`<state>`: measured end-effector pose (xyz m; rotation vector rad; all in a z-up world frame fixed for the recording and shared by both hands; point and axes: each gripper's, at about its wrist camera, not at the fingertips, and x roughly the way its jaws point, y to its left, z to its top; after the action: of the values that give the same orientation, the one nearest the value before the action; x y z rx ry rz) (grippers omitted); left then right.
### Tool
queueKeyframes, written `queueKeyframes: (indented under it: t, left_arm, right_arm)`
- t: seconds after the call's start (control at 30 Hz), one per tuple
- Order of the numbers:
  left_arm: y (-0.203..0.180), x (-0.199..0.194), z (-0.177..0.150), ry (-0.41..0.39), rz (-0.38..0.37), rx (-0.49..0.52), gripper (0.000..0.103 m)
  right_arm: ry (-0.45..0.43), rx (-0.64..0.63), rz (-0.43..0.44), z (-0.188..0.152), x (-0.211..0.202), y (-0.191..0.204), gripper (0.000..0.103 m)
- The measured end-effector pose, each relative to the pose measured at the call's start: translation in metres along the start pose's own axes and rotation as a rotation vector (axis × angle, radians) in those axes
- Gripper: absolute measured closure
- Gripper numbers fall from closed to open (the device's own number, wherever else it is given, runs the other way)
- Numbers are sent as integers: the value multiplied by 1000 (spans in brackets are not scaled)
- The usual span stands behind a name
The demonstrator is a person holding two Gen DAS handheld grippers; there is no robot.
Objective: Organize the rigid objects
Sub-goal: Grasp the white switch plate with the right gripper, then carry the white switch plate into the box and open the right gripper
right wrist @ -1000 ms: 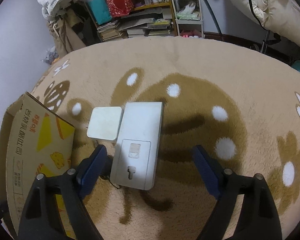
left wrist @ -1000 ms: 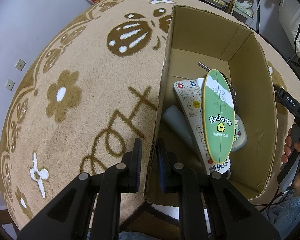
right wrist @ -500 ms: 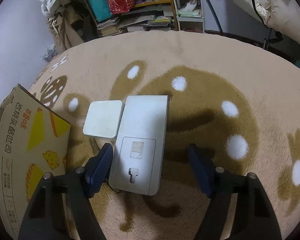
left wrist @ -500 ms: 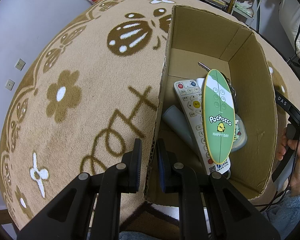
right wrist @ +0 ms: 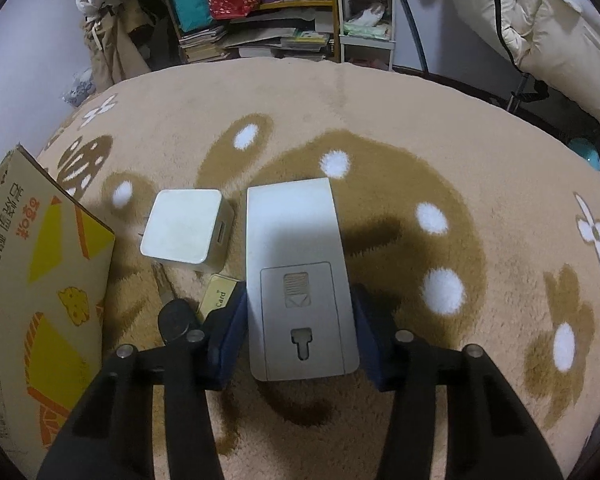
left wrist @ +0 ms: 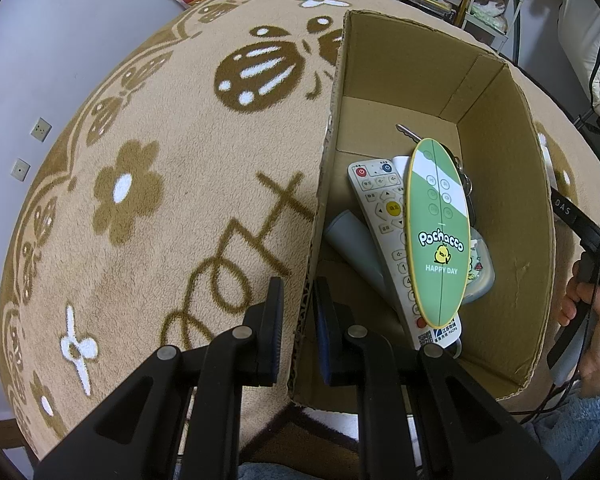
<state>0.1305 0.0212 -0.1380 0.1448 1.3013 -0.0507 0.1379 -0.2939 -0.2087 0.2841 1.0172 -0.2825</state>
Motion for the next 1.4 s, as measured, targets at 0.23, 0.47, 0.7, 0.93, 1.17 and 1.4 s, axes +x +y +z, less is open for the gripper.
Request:
queueKeyframes:
  t: [0.23, 0.47, 0.7, 0.93, 1.17, 1.4]
  left_arm:
    - [0, 0, 0, 0, 4, 3, 88]
    - [0, 0, 0, 2, -2, -4, 88]
    - [1, 0, 0, 2, -1, -4, 88]
    - [1, -1, -1, 0, -3, -5, 88]
    - [1, -3, -2, -1, -5, -6, 88]
    - [1, -3, -3, -1, -6, -7, 88]
  right_arm:
    - [-18, 27, 15, 3, -13, -3, 52]
    - [-23, 34, 40, 1, -24, -1, 52]
    - [-50, 38, 60, -4, -45, -1, 52]
    - [-88, 46, 90, -5, -74, 1, 52]
    - [-161, -5, 148, 1, -110, 25, 52]
    - [-224, -79, 245, -2, -142, 60, 52]
